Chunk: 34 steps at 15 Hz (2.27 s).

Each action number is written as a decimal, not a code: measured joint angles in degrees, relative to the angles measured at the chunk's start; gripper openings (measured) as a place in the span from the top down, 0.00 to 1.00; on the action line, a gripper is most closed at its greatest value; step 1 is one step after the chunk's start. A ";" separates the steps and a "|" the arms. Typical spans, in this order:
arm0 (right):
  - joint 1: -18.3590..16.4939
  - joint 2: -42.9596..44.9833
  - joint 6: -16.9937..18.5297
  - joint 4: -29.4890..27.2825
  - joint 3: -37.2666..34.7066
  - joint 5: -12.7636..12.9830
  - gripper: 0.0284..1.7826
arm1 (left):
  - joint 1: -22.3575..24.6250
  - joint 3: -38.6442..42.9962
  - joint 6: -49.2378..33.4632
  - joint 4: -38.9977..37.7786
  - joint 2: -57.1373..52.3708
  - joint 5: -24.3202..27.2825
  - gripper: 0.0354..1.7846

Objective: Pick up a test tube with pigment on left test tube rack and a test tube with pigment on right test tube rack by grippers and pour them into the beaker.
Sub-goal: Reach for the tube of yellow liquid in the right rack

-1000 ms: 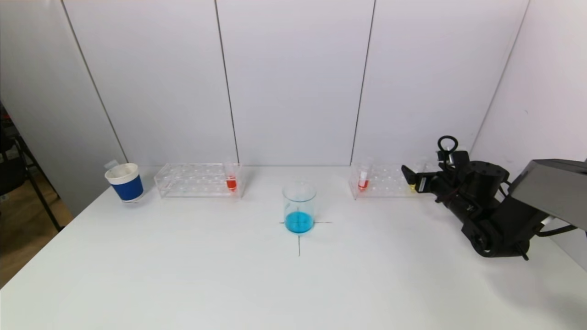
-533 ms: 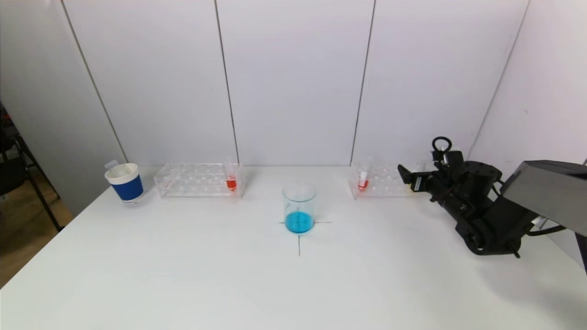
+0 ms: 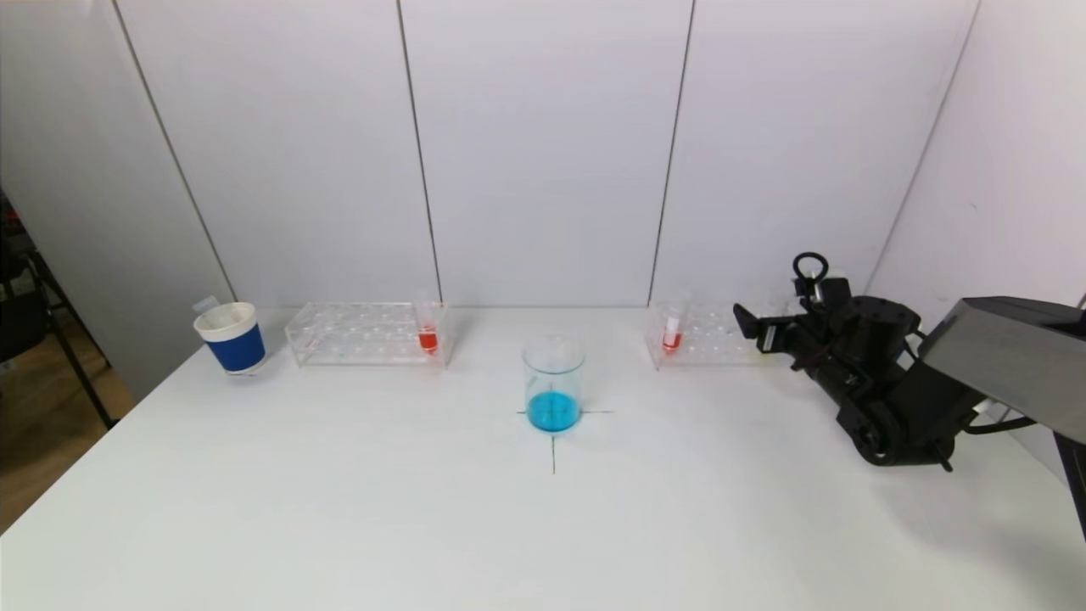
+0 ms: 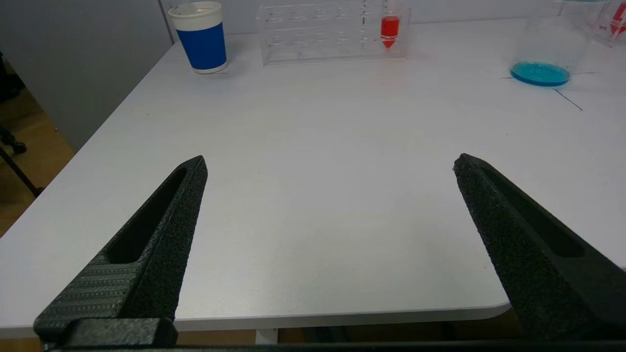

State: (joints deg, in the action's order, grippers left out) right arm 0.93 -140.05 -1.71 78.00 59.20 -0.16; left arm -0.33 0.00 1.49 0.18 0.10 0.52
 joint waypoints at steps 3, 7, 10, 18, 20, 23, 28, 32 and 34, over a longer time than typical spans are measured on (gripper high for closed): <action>-0.07 -0.12 -0.02 -0.51 0.72 0.02 0.01 | 0.00 0.00 -0.01 0.00 0.00 0.00 0.01; -0.13 -0.30 -0.35 -0.52 1.00 0.00 0.01 | -0.02 0.00 -0.01 0.00 0.00 -0.01 0.01; -0.18 -0.37 -0.41 -0.62 1.27 0.00 0.01 | 0.00 0.00 0.00 0.00 0.00 0.00 0.01; -0.18 -0.76 -0.55 -0.95 1.50 0.00 0.01 | -0.02 0.00 0.00 0.00 0.00 0.00 0.01; -0.16 -0.80 -0.55 -0.95 1.52 0.00 0.01 | -0.02 0.00 -0.01 0.00 0.00 0.00 0.01; -0.16 -0.85 -0.57 -0.95 1.60 -0.06 0.01 | -0.02 0.00 0.02 0.00 0.00 0.00 0.01; -0.16 -0.83 -0.61 -0.85 1.72 -0.06 0.26 | 0.00 0.00 -0.01 0.00 0.00 0.00 0.01; -0.16 -0.83 -0.57 -0.85 1.71 -0.15 0.68 | -0.02 0.00 0.00 0.00 0.00 0.00 0.01; -0.13 -0.83 -0.55 -0.82 1.71 -0.15 0.73 | -0.02 0.00 0.00 0.00 0.00 0.00 0.01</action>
State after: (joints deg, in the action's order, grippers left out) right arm 0.79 -140.87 -2.26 77.18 60.90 -0.30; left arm -0.35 0.00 1.49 0.18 0.10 0.52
